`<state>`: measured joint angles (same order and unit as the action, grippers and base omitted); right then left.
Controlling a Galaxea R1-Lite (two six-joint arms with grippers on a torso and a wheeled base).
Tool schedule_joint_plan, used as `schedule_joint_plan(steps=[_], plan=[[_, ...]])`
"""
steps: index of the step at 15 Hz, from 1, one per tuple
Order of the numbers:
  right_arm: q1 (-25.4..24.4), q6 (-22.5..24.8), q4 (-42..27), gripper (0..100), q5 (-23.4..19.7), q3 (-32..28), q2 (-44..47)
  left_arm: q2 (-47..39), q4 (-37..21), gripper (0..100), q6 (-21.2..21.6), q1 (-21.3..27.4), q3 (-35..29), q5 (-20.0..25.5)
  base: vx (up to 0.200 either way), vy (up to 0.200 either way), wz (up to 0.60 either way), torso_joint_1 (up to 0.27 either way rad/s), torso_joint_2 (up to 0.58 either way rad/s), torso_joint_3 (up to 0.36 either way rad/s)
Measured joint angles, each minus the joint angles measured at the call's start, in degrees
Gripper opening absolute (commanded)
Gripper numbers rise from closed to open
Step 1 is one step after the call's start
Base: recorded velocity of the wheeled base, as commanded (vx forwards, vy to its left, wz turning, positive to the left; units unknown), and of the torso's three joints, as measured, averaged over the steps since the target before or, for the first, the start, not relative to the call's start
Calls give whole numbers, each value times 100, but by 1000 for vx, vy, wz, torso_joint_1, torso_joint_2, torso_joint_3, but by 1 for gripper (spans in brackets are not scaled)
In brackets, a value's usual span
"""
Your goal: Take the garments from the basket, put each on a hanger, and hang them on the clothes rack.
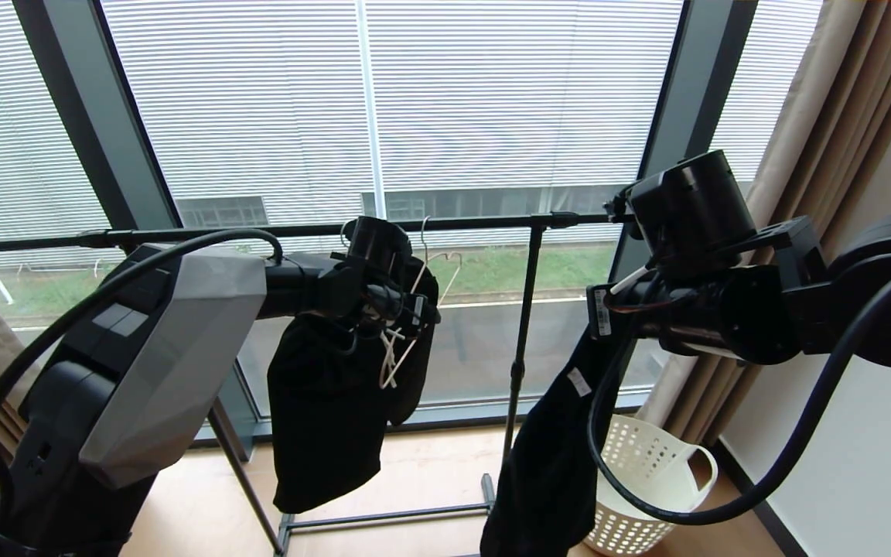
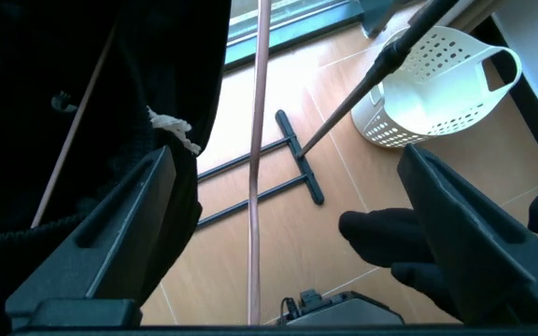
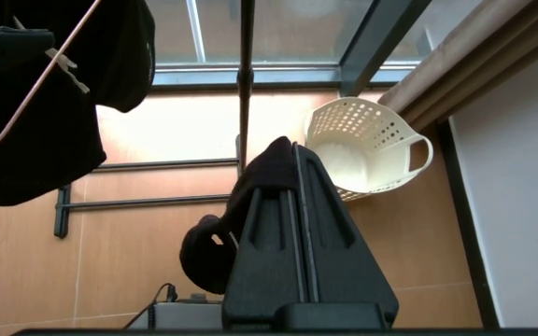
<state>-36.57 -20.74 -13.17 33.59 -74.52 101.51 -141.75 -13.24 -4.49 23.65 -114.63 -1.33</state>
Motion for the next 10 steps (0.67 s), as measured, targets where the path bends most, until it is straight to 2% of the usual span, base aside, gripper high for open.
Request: schedule_joint_plan(steps=[7,8,10], plan=[[2,32,224,0,5,32,83,-329,330,100,13,-6,2,2,0,0,0,0,0,0],[2,55,241,0,5,51,96,-343,330,0,15,-11,2,2,0,0,0,0,0,0],[0,60,244,0,7,63,113,-347,325,0,6,-9,2,7,0,0,0,0,0,0]])
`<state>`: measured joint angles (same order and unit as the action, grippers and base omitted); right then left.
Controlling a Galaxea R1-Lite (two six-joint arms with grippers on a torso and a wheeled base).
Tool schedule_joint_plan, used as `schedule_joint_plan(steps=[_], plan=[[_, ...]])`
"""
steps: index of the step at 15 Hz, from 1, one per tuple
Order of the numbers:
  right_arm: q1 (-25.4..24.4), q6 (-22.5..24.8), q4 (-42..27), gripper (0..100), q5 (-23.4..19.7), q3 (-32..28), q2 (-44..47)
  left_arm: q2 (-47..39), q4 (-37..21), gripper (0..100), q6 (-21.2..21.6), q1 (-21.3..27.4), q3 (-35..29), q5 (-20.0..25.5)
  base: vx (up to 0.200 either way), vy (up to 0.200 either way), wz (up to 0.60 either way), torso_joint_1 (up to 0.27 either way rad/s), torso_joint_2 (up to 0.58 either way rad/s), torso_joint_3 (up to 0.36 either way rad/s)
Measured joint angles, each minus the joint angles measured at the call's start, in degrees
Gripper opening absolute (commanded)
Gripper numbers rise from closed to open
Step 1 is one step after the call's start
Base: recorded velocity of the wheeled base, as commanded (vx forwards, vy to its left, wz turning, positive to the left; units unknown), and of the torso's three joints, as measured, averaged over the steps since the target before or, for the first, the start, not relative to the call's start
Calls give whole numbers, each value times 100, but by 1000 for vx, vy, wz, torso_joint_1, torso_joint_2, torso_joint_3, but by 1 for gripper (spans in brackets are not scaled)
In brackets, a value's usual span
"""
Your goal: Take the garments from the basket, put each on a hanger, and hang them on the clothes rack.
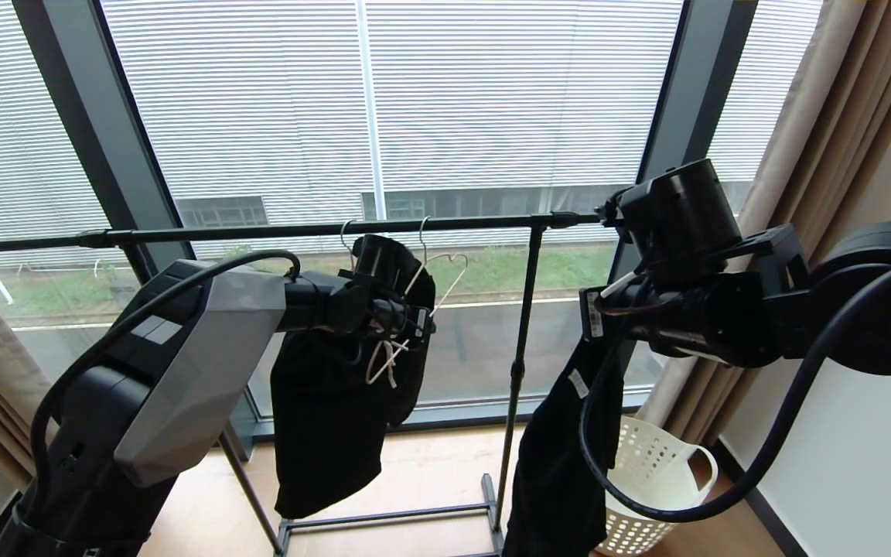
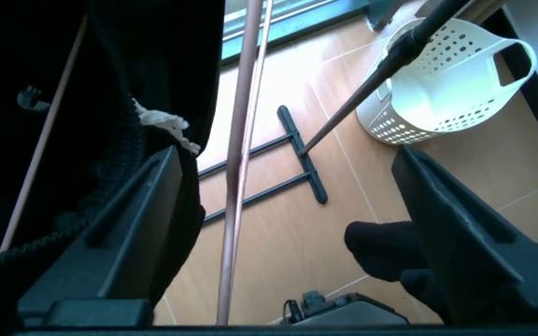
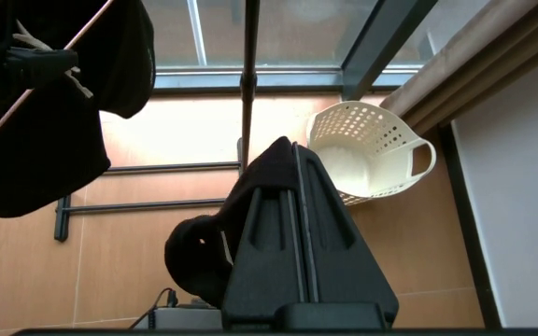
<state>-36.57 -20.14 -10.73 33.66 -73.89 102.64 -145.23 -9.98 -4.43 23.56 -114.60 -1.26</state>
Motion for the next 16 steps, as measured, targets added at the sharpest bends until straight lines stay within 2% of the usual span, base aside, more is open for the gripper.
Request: schedule_joint_plan(steps=[12,16], plan=[[2,0,4,0,4,22,-41,344,-33,0,-9,18,29,-9,0,0,0,0,0,0],[5,2,6,0,9,33,-52,706,-6,0,20,27,452,11,0,0,0,0,0,0]])
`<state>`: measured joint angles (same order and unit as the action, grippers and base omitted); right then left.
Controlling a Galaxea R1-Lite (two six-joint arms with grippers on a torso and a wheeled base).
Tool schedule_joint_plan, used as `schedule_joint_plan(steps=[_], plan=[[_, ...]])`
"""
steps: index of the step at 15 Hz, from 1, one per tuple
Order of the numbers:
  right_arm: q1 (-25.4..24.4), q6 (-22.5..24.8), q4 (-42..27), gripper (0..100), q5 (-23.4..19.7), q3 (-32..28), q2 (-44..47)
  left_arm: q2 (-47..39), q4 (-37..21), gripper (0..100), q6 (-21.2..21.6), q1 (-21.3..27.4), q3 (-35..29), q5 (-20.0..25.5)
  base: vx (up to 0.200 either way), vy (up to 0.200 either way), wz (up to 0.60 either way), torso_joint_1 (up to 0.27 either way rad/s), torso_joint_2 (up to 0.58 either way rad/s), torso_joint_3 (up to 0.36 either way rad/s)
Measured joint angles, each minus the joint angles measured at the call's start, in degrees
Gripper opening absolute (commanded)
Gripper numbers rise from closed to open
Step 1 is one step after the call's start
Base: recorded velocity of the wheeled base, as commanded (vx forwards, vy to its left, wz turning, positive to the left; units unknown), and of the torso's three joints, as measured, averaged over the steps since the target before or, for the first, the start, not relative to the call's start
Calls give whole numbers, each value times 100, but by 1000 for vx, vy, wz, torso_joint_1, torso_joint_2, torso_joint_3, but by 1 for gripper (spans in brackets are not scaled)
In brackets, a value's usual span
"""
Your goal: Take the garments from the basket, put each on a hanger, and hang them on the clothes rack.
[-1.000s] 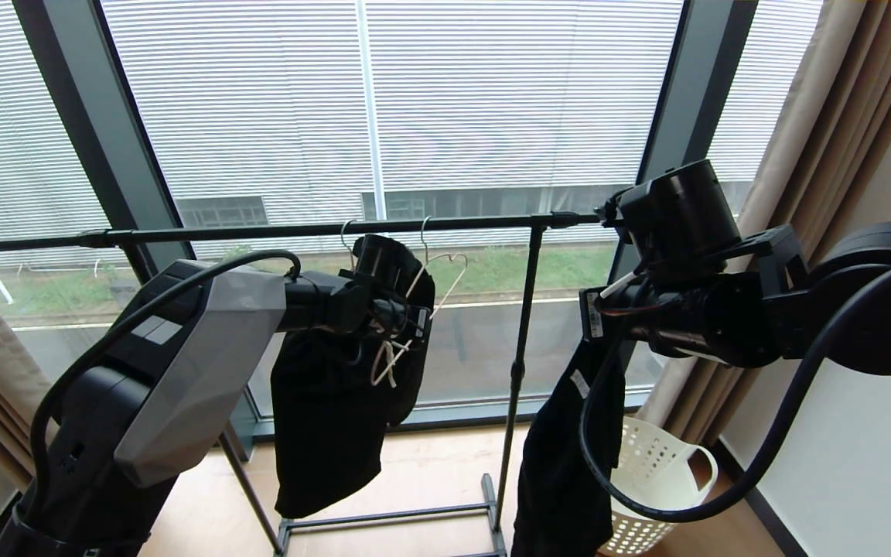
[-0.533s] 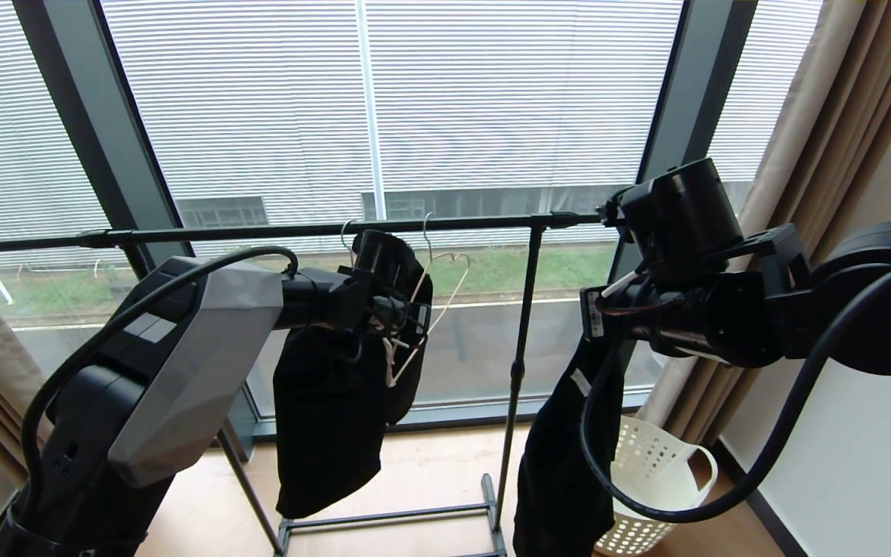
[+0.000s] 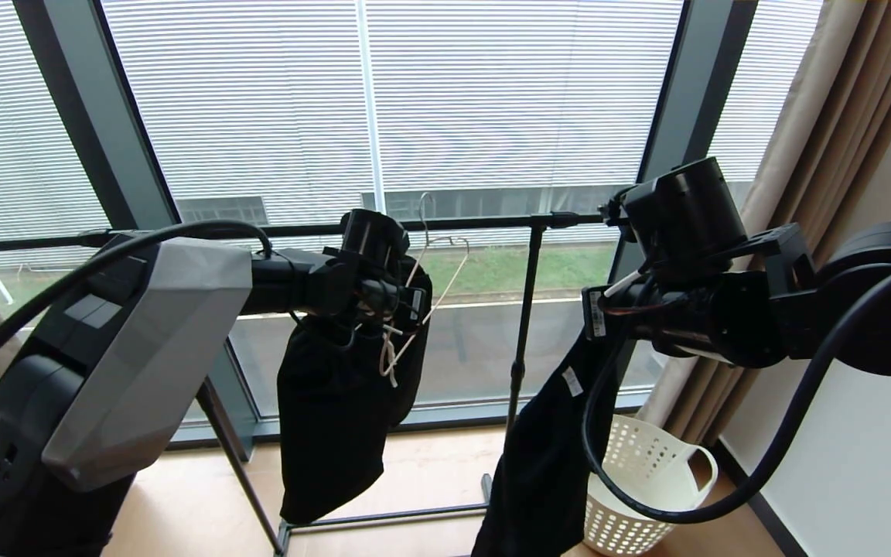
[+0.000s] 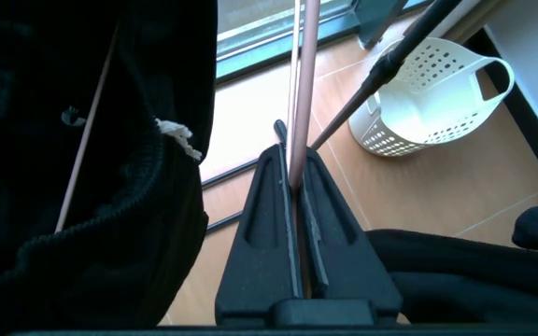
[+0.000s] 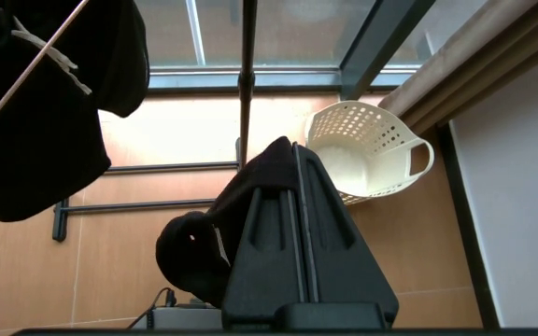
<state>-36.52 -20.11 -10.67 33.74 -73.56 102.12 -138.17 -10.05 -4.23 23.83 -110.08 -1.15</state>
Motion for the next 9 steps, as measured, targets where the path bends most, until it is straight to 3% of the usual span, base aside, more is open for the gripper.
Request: schedule_joint_plan(steps=[3,9], plan=[[0,0,0,0,0,0,-2,352,74,0,16,23,580,22,0,0,0,0,0,0],[0,-2,0,0,9,11,-28,1251,995,0,205,98,2276,26,0,0,0,0,0,0]])
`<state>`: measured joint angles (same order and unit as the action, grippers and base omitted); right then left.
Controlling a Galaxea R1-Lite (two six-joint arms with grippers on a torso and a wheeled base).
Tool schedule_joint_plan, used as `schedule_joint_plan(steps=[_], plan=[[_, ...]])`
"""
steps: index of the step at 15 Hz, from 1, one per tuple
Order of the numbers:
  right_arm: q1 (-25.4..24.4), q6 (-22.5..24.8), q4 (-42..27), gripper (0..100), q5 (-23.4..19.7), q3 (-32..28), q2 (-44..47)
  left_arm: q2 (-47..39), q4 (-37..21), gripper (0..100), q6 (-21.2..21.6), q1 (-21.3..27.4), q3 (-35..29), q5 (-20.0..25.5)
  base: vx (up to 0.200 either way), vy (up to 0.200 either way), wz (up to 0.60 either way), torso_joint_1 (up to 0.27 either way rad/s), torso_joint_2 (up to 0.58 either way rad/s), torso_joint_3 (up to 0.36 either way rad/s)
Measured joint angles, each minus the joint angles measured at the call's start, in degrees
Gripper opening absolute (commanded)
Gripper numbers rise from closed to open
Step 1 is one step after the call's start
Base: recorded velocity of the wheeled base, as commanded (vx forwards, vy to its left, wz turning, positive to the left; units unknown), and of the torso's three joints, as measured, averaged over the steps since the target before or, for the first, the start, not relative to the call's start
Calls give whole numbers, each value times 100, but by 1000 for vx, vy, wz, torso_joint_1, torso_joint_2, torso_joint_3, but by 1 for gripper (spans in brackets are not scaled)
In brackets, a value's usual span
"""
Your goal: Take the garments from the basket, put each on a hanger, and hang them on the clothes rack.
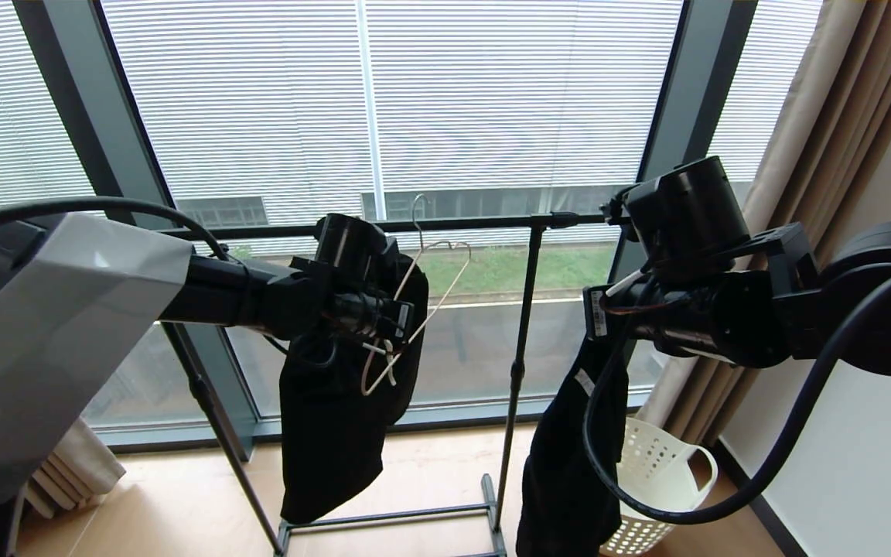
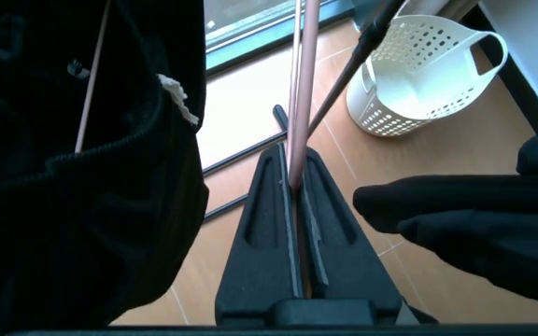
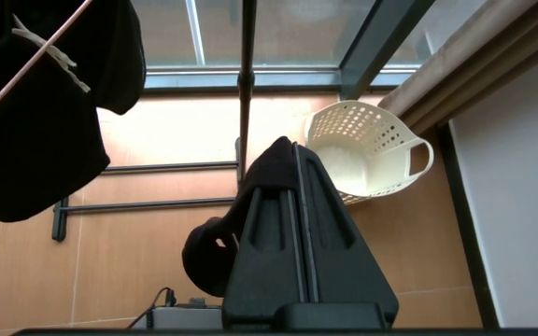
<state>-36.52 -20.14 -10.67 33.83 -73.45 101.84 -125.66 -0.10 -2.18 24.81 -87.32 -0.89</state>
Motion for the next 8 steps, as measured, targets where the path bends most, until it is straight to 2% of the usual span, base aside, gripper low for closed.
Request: schedule_joint_plan(steps=[6,8], plan=[[0,0,-4,0,0,18,-40,1517,1562,0,66,258,2789,2,0,0,0,0,0,0],[-2,0,0,0,0,18,-29,2000,1940,0,73,394,3536,0,0,0,0,0,0,0]])
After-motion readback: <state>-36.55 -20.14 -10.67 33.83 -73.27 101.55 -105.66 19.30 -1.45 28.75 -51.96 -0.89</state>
